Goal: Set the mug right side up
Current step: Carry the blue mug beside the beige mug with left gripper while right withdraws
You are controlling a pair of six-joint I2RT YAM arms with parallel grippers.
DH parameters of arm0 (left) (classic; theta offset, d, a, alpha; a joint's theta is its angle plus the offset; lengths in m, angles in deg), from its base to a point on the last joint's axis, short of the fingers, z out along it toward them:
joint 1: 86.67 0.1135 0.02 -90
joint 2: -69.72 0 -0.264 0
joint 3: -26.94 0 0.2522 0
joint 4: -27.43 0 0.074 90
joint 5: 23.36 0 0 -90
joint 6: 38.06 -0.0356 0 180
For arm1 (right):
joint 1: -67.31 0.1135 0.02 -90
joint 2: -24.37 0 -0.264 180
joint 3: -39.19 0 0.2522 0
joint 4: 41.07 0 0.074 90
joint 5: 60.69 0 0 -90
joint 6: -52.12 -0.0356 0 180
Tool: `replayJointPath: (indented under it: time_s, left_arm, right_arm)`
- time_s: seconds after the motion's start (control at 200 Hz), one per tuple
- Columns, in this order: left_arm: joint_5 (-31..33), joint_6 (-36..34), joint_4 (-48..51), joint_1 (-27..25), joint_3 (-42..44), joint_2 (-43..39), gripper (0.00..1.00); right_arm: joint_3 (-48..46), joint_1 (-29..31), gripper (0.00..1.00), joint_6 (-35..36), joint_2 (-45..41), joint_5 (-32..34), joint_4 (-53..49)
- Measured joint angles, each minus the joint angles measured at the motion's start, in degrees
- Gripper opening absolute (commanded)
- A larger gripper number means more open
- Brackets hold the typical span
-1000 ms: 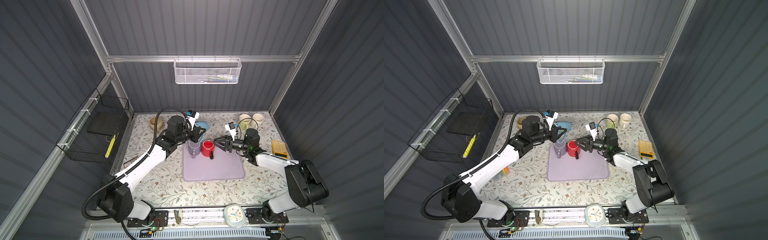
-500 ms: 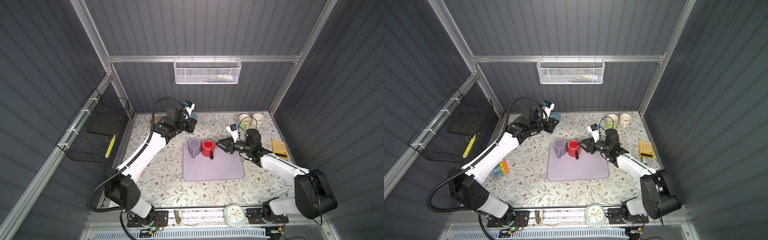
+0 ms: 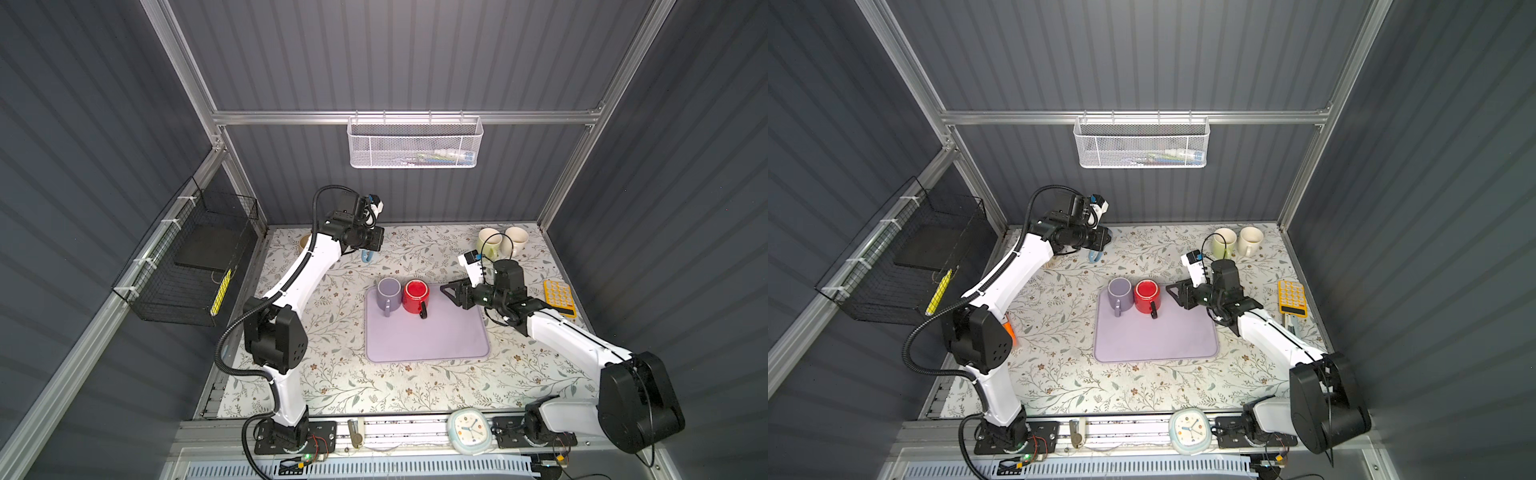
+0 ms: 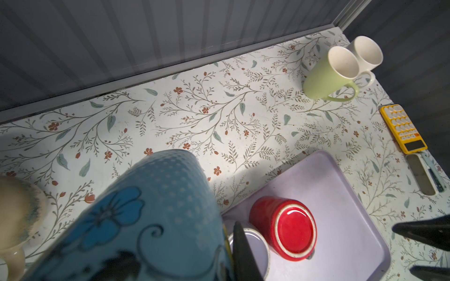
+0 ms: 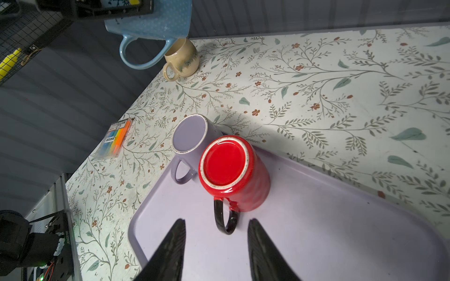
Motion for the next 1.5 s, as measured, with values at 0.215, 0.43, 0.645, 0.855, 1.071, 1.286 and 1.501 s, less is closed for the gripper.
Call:
replayJointPath:
  time_s: [0.215,0.43,0.645,0.855,1.071,1.286,1.501]
  left_arm:
    - [1.7,-2.5,7.6,1.6,-15.8,10.2,0.0]
    - [2.4,-4.3,12.0,4.1,-25.0,17.9,0.0]
    - [3.0,-4.9,14.0,7.5,-27.6,24.2,0.0]
    - [4.7,-5.0,14.4,8.3,-29.2,26.8,0.0]
    - [5.5,-5.5,13.5,8.4,-29.7,27.3,0.0]
    - [6.2,-6.0,12.0,9.1,-29.7,30.1,0.0]
    - [7.7,-6.2,9.3,9.4,-29.5,32.3,0.0]
  right_arm:
    - [0.0,0.0,0.44,-1.2,0.0,-0.1,0.5]
    - [-0.1,0.1,0.43,-3.1,0.0,-0.6,2.0]
    - [-0.1,0.3,0.43,-4.0,0.0,-1.2,2.6]
    - [-0.1,0.9,0.43,-5.1,0.0,-1.5,2.7]
    - [0.0,1.8,0.43,-5.7,0.4,-1.5,3.3]
    - [0.0,2.6,0.43,-6.6,0.8,-1.5,3.7]
    - [0.0,3.0,0.43,-6.7,1.6,-1.4,3.9]
